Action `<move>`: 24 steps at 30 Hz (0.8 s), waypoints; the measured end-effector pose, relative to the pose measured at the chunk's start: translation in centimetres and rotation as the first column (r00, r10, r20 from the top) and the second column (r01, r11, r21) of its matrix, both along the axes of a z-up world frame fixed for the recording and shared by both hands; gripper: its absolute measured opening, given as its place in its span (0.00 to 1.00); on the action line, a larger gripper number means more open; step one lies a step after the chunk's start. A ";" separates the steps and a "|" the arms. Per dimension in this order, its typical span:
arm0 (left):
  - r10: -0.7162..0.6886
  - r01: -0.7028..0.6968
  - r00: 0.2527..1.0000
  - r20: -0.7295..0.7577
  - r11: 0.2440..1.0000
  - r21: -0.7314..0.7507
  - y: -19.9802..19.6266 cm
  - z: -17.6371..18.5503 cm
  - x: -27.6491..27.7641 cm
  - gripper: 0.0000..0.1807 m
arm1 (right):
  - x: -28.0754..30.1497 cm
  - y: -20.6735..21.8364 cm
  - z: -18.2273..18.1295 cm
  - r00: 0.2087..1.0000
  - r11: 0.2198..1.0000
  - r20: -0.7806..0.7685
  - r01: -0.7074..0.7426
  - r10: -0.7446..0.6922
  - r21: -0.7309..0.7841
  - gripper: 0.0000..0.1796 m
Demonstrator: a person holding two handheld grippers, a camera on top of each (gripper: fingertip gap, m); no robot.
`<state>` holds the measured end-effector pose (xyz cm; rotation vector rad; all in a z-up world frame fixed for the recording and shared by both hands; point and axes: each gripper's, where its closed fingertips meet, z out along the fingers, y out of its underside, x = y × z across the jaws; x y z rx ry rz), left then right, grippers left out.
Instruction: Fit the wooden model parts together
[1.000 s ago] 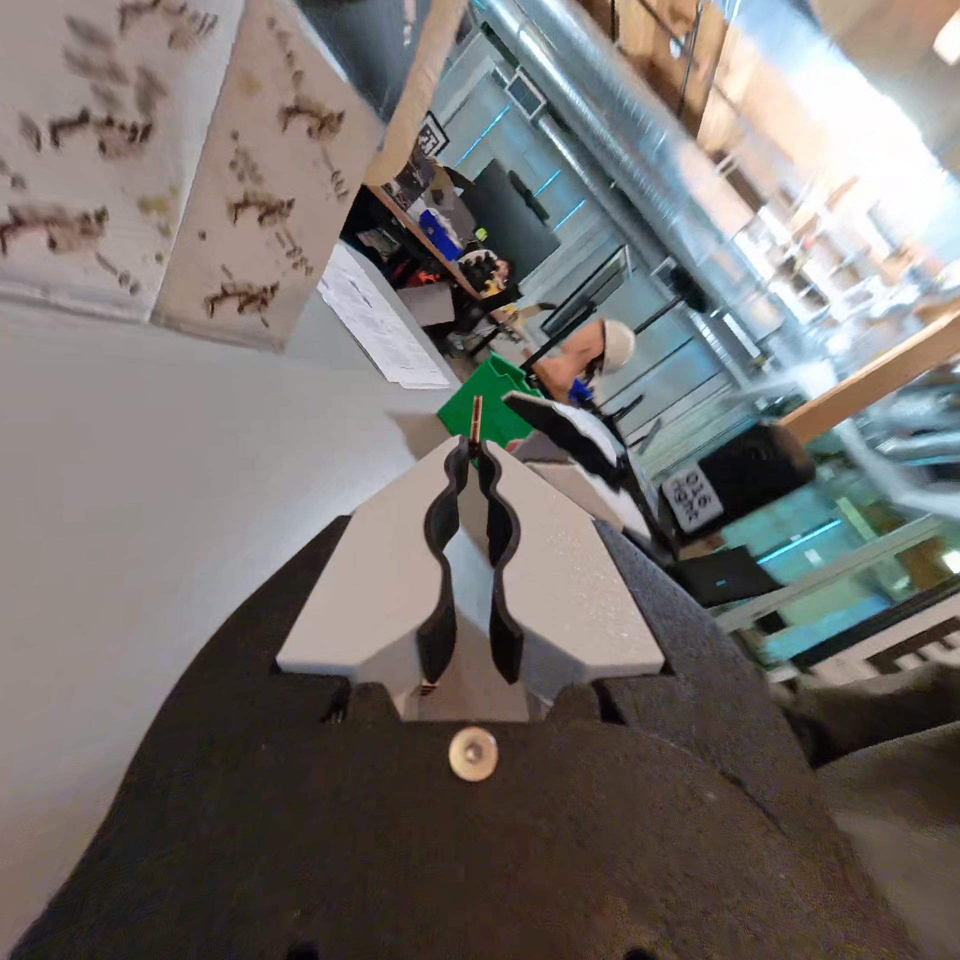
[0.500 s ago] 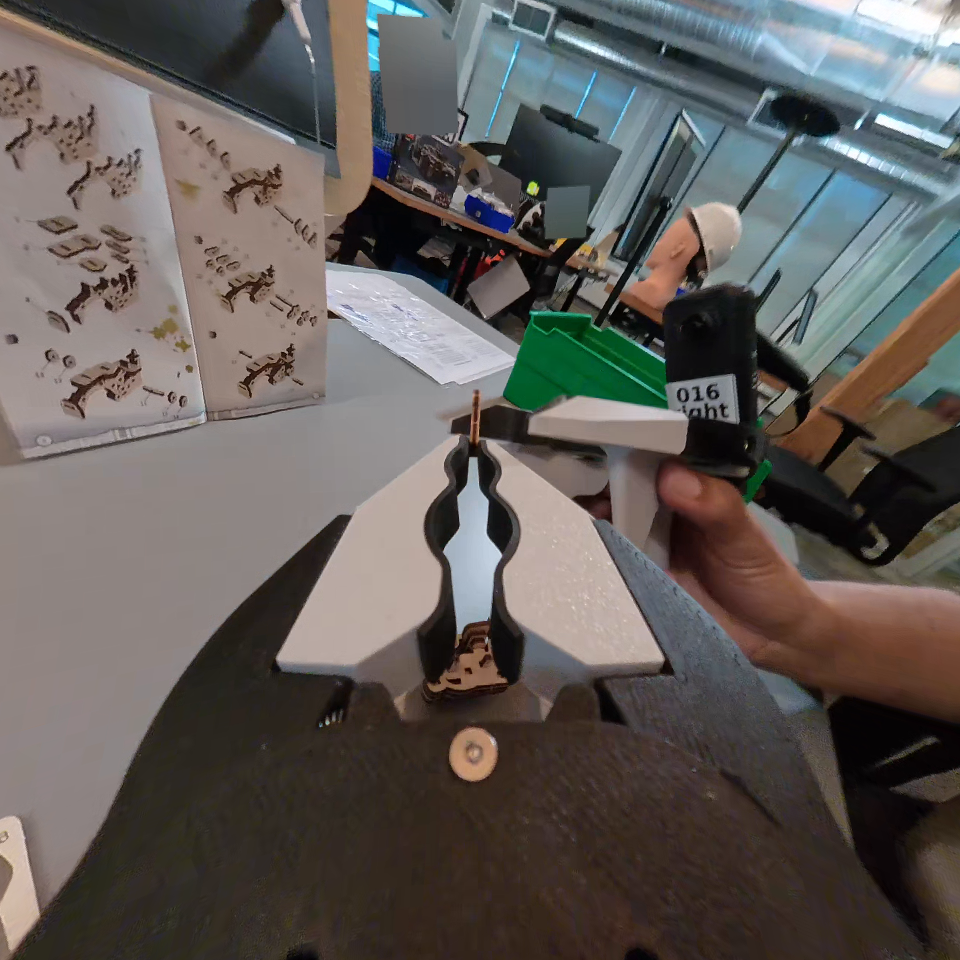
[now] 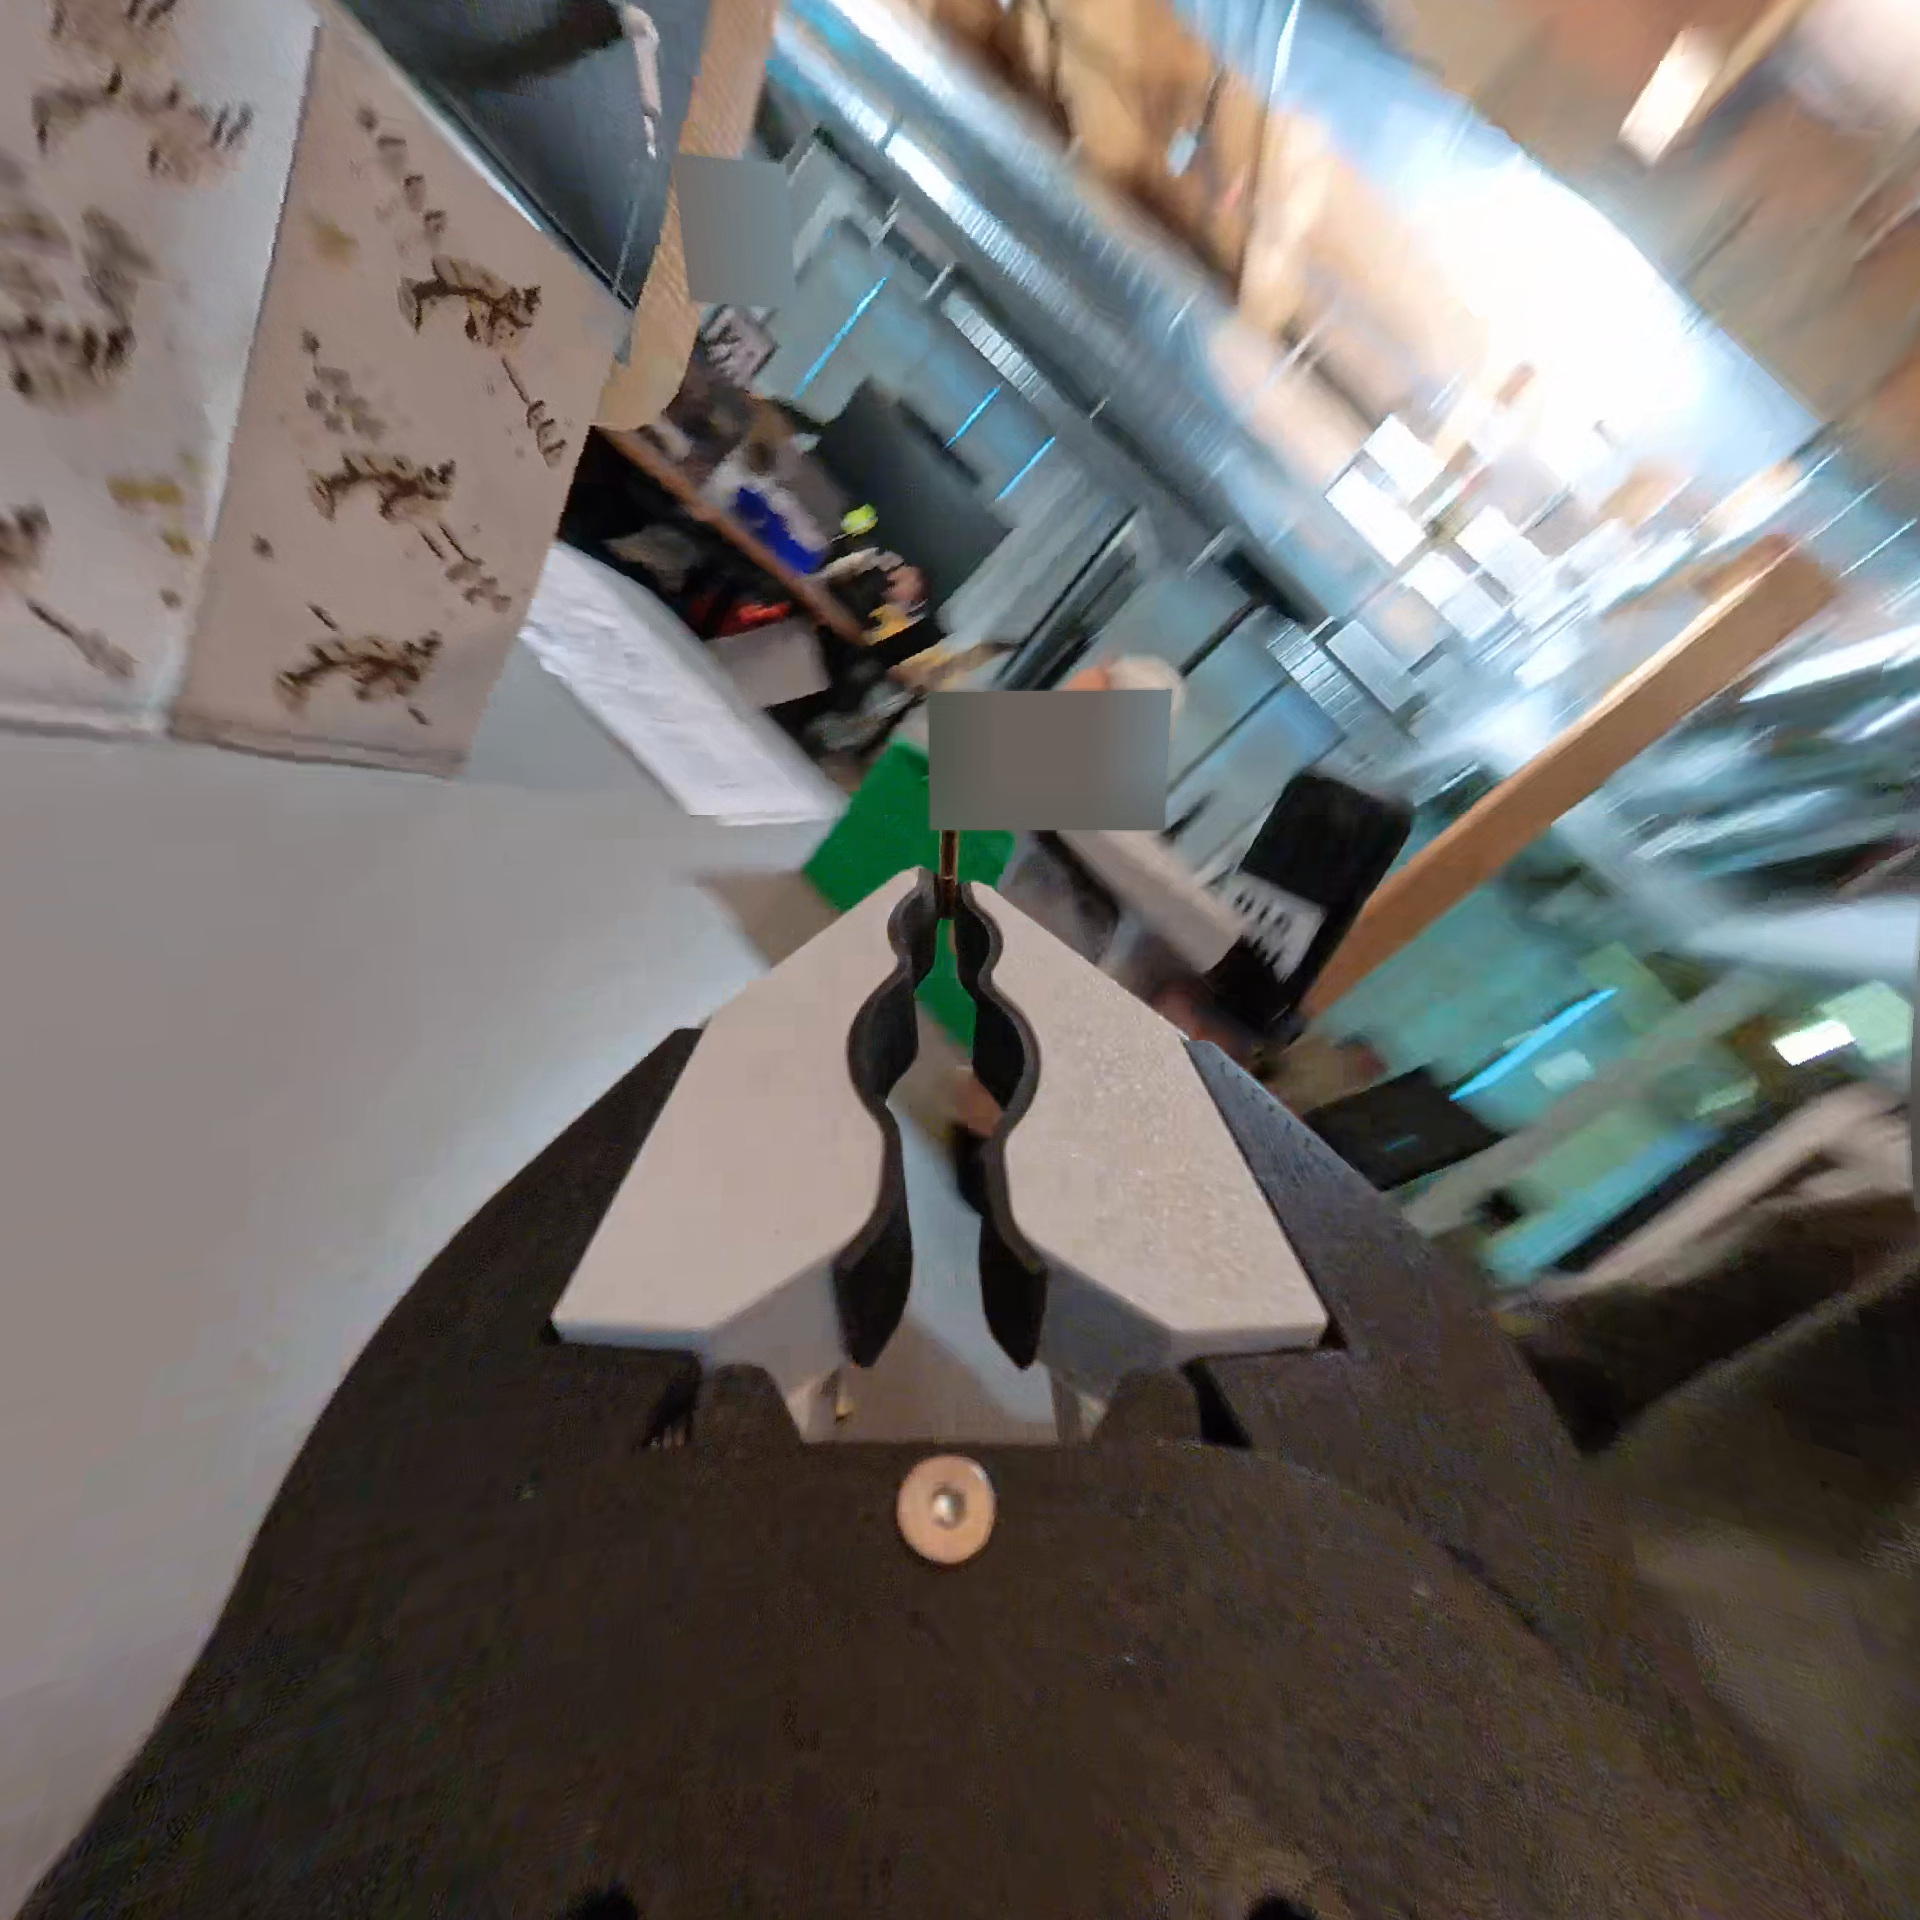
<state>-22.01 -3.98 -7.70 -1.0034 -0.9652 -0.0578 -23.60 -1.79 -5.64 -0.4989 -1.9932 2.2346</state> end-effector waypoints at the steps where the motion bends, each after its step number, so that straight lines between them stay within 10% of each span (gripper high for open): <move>1: -0.029 0.025 0.999 0.035 0.993 0.115 -0.7 0.2 -0.2 0.00 | -0.1 -0.1 -0.4 0.994 0.996 -0.108 0.041 -0.032 0.074 0.15; 11: -0.204 0.163 0.975 0.087 0.926 0.339 0.2 0.3 0.5 0.00 | 2.0 -2.5 -2.0 0.786 0.927 -0.607 0.306 -0.119 0.215 0.19; 24: -0.269 0.227 0.958 0.098 0.922 0.314 1.4 -0.1 0.9 0.00 | 2.7 -2.4 -2.6 0.831 0.949 -0.556 0.182 -0.008 0.258 0.07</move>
